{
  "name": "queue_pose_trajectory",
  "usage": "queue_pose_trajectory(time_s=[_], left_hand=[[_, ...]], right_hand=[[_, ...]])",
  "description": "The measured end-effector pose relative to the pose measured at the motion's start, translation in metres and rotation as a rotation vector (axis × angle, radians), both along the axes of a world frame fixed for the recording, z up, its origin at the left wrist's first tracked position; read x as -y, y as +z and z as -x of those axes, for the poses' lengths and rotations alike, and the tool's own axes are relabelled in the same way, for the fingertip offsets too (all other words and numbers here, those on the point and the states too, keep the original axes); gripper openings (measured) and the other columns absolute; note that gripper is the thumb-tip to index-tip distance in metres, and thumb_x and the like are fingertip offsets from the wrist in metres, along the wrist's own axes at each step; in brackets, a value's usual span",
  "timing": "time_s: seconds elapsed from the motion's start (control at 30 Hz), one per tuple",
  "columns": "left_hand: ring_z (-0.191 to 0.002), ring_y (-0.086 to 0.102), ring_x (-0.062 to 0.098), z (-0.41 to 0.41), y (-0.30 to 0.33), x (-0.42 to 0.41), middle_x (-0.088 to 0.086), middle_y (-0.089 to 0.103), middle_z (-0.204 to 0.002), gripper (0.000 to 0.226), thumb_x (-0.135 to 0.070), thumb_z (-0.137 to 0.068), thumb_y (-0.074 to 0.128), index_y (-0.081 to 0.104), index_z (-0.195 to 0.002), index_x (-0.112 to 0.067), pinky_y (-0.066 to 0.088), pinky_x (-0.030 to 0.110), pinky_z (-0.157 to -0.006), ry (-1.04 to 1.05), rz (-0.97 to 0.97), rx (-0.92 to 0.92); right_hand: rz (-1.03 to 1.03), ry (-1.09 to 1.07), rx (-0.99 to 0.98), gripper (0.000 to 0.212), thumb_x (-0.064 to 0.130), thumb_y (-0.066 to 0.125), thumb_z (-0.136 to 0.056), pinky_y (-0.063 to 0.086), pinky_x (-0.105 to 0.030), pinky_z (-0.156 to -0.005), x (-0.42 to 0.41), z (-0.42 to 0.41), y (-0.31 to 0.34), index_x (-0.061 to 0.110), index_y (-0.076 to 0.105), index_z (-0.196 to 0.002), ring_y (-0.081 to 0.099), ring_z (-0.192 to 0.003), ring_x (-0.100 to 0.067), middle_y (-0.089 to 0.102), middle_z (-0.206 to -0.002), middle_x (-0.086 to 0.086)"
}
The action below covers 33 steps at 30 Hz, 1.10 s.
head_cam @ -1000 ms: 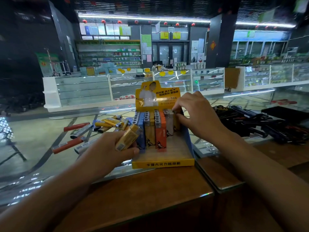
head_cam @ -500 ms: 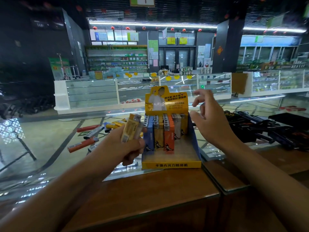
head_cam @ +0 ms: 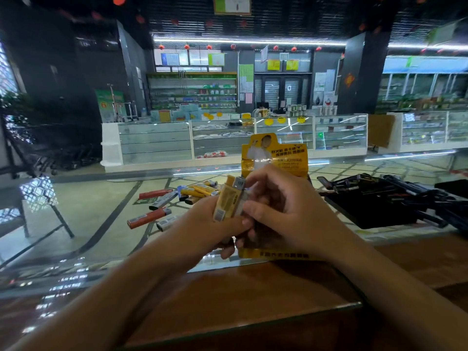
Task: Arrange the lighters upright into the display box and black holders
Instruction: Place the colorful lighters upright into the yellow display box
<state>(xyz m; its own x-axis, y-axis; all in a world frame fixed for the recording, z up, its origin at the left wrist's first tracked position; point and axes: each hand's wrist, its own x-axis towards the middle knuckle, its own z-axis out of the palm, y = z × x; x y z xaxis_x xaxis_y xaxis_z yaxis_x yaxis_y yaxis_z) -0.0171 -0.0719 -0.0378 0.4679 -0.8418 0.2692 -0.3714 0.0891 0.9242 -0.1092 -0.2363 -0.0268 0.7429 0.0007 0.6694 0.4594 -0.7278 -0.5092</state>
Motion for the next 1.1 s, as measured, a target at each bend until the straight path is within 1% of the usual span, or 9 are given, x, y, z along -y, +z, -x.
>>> queue_pose_trajectory(time_s=[0.13, 0.23, 0.3, 0.4, 0.5, 0.6, 0.83, 0.97, 1.1], left_hand=[[-0.065, 0.063, 0.016, -0.003, -0.002, 0.002, 0.004, 0.066, -0.076, 0.004, -0.006, -0.098, 0.056, 0.058, -0.096, -0.003, 0.05, 0.023, -0.051, -0.041, -0.026, 0.027], [-0.067, 0.065, 0.018, -0.004, -0.001, 0.003, 0.006, 0.068, -0.076, 0.009, -0.015, -0.094, 0.058, 0.06, -0.089, -0.009, 0.052, 0.025, -0.056, -0.101, -0.033, 0.024], [-0.068, 0.065, 0.02, -0.005, -0.003, 0.002, 0.009, 0.07, -0.08, 0.009, -0.018, -0.093, 0.058, 0.062, -0.089, -0.011, 0.05, 0.025, -0.056, -0.147, -0.043, 0.003], [-0.073, 0.066, 0.021, -0.005, -0.002, 0.002, 0.014, 0.072, -0.093, 0.01, -0.022, -0.093, 0.062, 0.066, -0.096, -0.013, 0.05, 0.023, -0.058, -0.196, 0.021, -0.068], [-0.077, 0.066, 0.021, -0.006, 0.004, 0.001, 0.017, 0.071, -0.098, 0.024, -0.02, -0.092, 0.059, 0.063, -0.108, -0.003, 0.051, 0.024, -0.059, -0.186, 0.137, -0.215], [-0.071, 0.065, 0.02, -0.009, 0.006, -0.001, 0.015, 0.072, -0.097, 0.033, -0.024, -0.089, 0.058, 0.06, -0.114, -0.003, 0.049, 0.023, -0.052, -0.111, 0.147, -0.221], [-0.043, 0.053, 0.011, -0.009, 0.003, 0.005, 0.015, 0.073, -0.098, 0.031, -0.03, -0.096, 0.056, 0.055, -0.113, -0.004, 0.04, 0.017, -0.039, -0.035, 0.071, -0.083], [-0.039, 0.047, 0.009, -0.005, 0.005, 0.005, 0.011, 0.075, -0.099, 0.033, -0.033, -0.09, 0.054, 0.056, -0.116, -0.012, 0.038, 0.018, -0.039, 0.041, 0.032, 0.017], [-0.039, 0.046, 0.009, 0.0, 0.004, 0.005, 0.004, 0.075, -0.08, 0.028, -0.034, -0.085, 0.06, 0.065, -0.102, -0.012, 0.037, 0.015, -0.041, 0.094, -0.01, 0.136]], right_hand=[[0.08, -0.057, -0.029, 0.031, 0.04, 0.062, -0.088, 0.052, -0.033, -0.073, 0.004, -0.003, 0.002, 0.03, 0.059, -0.117, 0.064, -0.082, -0.01, 0.065, -0.091, 0.011], [-0.003, 0.083, -0.162, 0.036, 0.034, 0.062, -0.089, 0.055, -0.044, -0.078, 0.009, -0.005, 0.006, 0.031, 0.059, -0.125, 0.067, -0.083, -0.017, 0.064, -0.086, 0.007], [-0.072, 0.206, -0.233, 0.032, 0.027, 0.065, -0.089, 0.055, -0.039, -0.072, 0.013, -0.006, 0.011, 0.025, 0.063, -0.12, 0.066, -0.078, -0.02, 0.062, -0.08, 0.004], [-0.153, 0.287, -0.234, 0.021, 0.022, 0.069, -0.085, 0.052, -0.03, -0.068, 0.019, -0.01, 0.017, 0.02, 0.067, -0.106, 0.064, -0.072, -0.017, 0.063, -0.075, 0.0], [-0.278, 0.298, -0.166, 0.017, 0.02, 0.068, -0.085, 0.047, -0.024, -0.054, 0.027, -0.012, 0.021, 0.018, 0.069, -0.101, 0.056, -0.057, -0.018, 0.059, -0.067, -0.011], [-0.391, 0.326, -0.115, 0.011, 0.023, 0.067, -0.086, 0.037, -0.02, -0.043, 0.036, -0.013, 0.022, 0.02, 0.07, -0.096, 0.046, -0.047, -0.013, 0.056, -0.06, -0.003], [-0.387, 0.306, -0.023, 0.019, 0.015, 0.062, -0.084, 0.038, -0.015, -0.045, 0.033, -0.01, 0.019, 0.008, 0.067, -0.101, 0.048, -0.045, -0.005, 0.051, -0.057, -0.005], [-0.388, 0.261, 0.005, 0.019, 0.018, 0.064, -0.082, 0.043, -0.013, -0.051, 0.036, -0.01, 0.018, 0.013, 0.069, -0.1, 0.056, -0.054, -0.008, 0.057, -0.061, -0.004], [-0.298, 0.215, 0.019, 0.021, 0.02, 0.063, -0.086, 0.043, -0.014, -0.053, 0.039, -0.006, 0.013, 0.017, 0.068, -0.106, 0.056, -0.057, -0.006, 0.06, -0.067, -0.003]])
